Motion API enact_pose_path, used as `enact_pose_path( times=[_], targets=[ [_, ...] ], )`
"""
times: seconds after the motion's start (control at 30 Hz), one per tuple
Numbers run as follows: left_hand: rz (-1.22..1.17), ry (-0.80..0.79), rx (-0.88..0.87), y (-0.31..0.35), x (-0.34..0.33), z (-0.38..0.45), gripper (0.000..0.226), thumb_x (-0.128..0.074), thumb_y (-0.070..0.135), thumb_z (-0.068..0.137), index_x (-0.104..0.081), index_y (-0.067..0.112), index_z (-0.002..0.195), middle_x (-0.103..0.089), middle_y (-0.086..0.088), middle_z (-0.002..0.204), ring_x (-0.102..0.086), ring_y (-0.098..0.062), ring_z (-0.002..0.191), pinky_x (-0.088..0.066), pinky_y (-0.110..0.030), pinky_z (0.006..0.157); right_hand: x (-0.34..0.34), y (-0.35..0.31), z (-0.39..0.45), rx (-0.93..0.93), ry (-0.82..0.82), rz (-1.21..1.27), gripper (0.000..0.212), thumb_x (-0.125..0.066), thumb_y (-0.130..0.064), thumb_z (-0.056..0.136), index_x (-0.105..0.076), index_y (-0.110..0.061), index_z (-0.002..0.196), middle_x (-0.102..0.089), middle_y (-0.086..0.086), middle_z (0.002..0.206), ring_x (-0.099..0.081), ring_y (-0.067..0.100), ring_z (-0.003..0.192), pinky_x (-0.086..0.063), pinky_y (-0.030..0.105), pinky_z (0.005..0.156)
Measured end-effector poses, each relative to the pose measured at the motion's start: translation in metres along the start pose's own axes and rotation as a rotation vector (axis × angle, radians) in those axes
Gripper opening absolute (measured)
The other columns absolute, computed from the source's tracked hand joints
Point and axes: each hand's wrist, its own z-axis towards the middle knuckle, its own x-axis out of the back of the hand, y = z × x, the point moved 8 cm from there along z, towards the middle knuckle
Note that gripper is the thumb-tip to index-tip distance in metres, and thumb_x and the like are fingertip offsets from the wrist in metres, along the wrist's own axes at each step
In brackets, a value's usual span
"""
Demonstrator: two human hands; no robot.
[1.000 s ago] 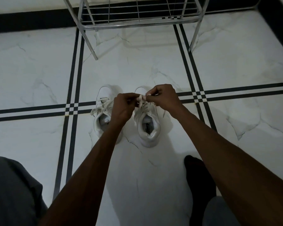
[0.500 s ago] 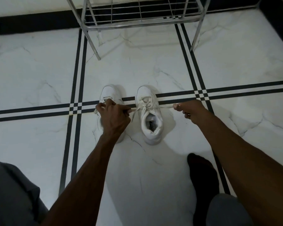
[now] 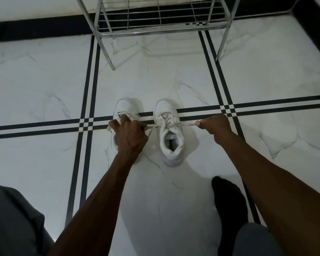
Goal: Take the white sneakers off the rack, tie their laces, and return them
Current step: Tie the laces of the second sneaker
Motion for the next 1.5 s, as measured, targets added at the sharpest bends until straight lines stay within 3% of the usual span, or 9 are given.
enact_pose_path(
  times=[0.13,0.3,0.4,0.57,0.9,1.03,1.17,1.37,1.5],
  targets=[
    [-0.035,-0.045,-0.007,0.006,0.004,0.002,0.022,-0.066,0.011,0.087,-0.081,0.021,0.100,-0.077,-0.007,0.092,-0.054,-0.035,0.110,-0.030,-0.052,0.097,0.002,-0.028,-0.017,0.242,0.007,-0.006,0.021,-0.080,-0.019,0.083,-0.074,-0.002,0.093,-0.074,0.006,0.098,-0.065,0.019,0.088,-0.046,0.024,0.071],
    [-0.174,-0.131,-0.111,0.030,-0.009,0.003,0.042,-0.057,0.012,0.097,-0.063,0.021,0.138,-0.067,-0.004,0.138,-0.043,-0.036,0.135,-0.029,-0.048,0.102,-0.027,-0.073,-0.034,0.586,-0.247,-0.027,0.039,-0.077,-0.014,0.086,-0.068,-0.013,0.124,-0.065,0.007,0.131,-0.060,0.020,0.121,-0.047,0.028,0.098],
    [-0.217,-0.177,-0.065,0.033,-0.025,0.000,0.035,-0.056,0.020,0.100,-0.068,0.029,0.132,-0.074,-0.001,0.123,-0.050,-0.035,0.129,-0.028,-0.044,0.097,-0.044,-0.079,-0.046,0.629,-0.325,-0.064,0.027,-0.072,-0.008,0.090,-0.073,-0.011,0.117,-0.067,0.006,0.129,-0.062,0.017,0.116,-0.049,0.030,0.099],
    [-0.333,-0.088,0.062,0.024,-0.022,-0.002,0.020,-0.064,0.021,0.096,-0.075,0.022,0.079,-0.074,-0.004,0.079,-0.061,-0.033,0.102,-0.026,-0.039,0.082,-0.037,-0.070,-0.048,0.616,-0.178,-0.082,0.006,-0.070,-0.009,0.089,-0.071,-0.005,0.093,-0.072,0.008,0.102,-0.067,0.023,0.097,-0.054,0.039,0.083],
    [0.104,0.030,-0.196,0.037,-0.008,-0.007,0.038,-0.054,0.004,0.061,-0.082,0.022,0.081,-0.076,0.004,0.074,-0.057,-0.032,0.099,-0.023,-0.042,0.081,-0.038,-0.075,-0.063,0.871,0.152,-0.497,0.019,-0.054,0.006,0.080,-0.059,-0.010,0.089,-0.066,0.008,0.086,-0.060,0.032,0.086,-0.031,0.036,0.063],
    [0.101,0.014,-0.176,0.036,-0.009,-0.008,0.033,-0.055,0.004,0.061,-0.080,0.020,0.075,-0.074,0.003,0.069,-0.056,-0.032,0.098,-0.023,-0.041,0.079,-0.042,-0.073,-0.066,0.879,0.184,-0.488,0.013,-0.059,0.005,0.082,-0.061,-0.006,0.089,-0.068,0.013,0.083,-0.062,0.038,0.085,-0.040,0.040,0.061],
    [0.036,-0.009,-0.134,0.031,-0.012,-0.008,0.020,-0.067,0.005,0.077,-0.080,0.020,0.078,-0.077,0.003,0.075,-0.054,-0.032,0.101,-0.017,-0.038,0.077,-0.049,-0.064,-0.048,0.602,-0.050,-0.377,0.003,-0.061,-0.011,0.093,-0.060,-0.008,0.095,-0.064,0.014,0.103,-0.059,0.032,0.100,-0.049,0.043,0.076],
    [-0.207,0.076,-0.101,0.011,0.012,0.004,0.025,-0.066,0.027,0.095,-0.073,0.020,0.118,-0.065,-0.007,0.129,-0.048,-0.036,0.122,-0.039,-0.046,0.095,-0.058,-0.028,-0.051,0.049,-0.698,0.088,0.078,-0.074,-0.058,0.080,-0.042,-0.021,0.140,-0.056,0.005,0.132,-0.063,0.025,0.116,-0.063,0.051,0.083],
    [-0.320,0.258,0.148,-0.042,0.044,0.004,0.043,-0.065,0.039,0.096,-0.063,0.016,0.132,-0.056,-0.014,0.136,-0.044,-0.036,0.128,-0.040,-0.047,0.101,-0.070,-0.027,-0.059,0.075,-0.857,0.079,0.101,-0.095,-0.036,0.063,-0.039,-0.031,0.147,-0.056,0.007,0.139,-0.070,0.031,0.111,-0.063,0.050,0.077]
  ],
)
